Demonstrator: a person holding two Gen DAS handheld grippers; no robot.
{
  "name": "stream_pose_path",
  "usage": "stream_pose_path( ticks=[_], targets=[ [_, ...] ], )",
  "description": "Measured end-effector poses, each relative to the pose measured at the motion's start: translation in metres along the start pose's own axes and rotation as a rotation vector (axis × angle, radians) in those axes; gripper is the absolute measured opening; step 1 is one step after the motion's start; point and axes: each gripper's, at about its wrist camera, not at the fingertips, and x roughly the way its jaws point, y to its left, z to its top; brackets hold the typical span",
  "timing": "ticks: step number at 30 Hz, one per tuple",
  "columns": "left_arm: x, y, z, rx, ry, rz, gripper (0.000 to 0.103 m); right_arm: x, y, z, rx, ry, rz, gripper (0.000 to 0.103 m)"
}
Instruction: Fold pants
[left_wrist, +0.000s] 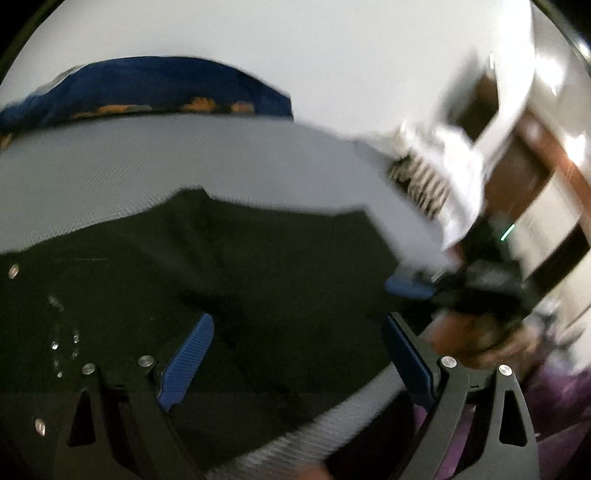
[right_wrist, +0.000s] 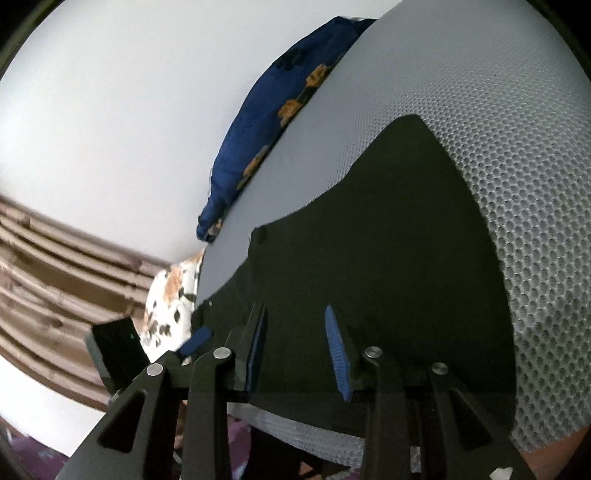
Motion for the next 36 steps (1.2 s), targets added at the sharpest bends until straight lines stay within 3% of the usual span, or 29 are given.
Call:
stream_pose_path(
  ticks=[3,5,7,11,13,15,18,21,26,28,29,30,33,36],
  targets=[
    [0.036,0.0,-0.018,0.068,0.09,0.133,0.089,0.005,-0.001,-0.005,-0.055,0.02,-0.038,0.029],
    [0.032,-0.003,-0.027,0.128,0.016,0.151,0.089,0.013,-0.003,-0.007,-0.095,0.053,-0.086,0.027],
    [0.029,0.0,-0.025,0.121,0.038,0.165,0.089,0.018,0.0,-0.008,-0.124,0.065,-0.123,0.027],
    [-0.032,0.025,-0.008,0.025,-0.09,0.142,0.089,0.004,0.025,-0.001,-0.124,0.003,-0.049,0.03],
    [-0.077,0.051,-0.002,-0.026,-0.175,0.188,0.091,0.002,0.037,-0.001,-0.145,-0.007,-0.028,0.03],
    [-0.11,0.085,-0.004,-0.082,-0.22,0.252,0.101,0.008,0.05,-0.001,-0.166,0.011,0.001,0.031],
    [-0.141,0.144,-0.013,-0.169,-0.202,0.358,0.101,0.028,0.067,-0.002,-0.21,0.062,-0.012,0.032],
    [-0.158,0.2,-0.028,-0.236,-0.167,0.394,0.101,0.058,0.089,0.002,-0.259,0.095,-0.024,0.032],
    [-0.155,0.264,-0.044,-0.334,-0.106,0.331,0.101,0.112,0.11,0.013,-0.386,0.109,-0.149,0.032],
    [-0.144,0.275,-0.046,-0.326,-0.082,0.294,0.101,0.147,0.101,0.015,-0.401,0.2,-0.275,0.038],
    [-0.139,0.275,-0.052,-0.314,-0.064,0.269,0.101,0.156,0.095,0.015,-0.385,0.238,-0.294,0.037],
    [-0.135,0.271,-0.054,-0.305,-0.047,0.248,0.101,0.15,0.097,0.018,-0.37,0.184,-0.266,0.038],
    [-0.119,0.27,-0.05,-0.282,-0.003,0.112,0.101,0.135,0.098,0.02,-0.29,0.177,-0.175,0.038],
    [-0.101,0.271,-0.045,-0.254,0.049,0.053,0.101,0.116,0.103,0.009,-0.27,0.161,-0.137,0.038]
  ],
)
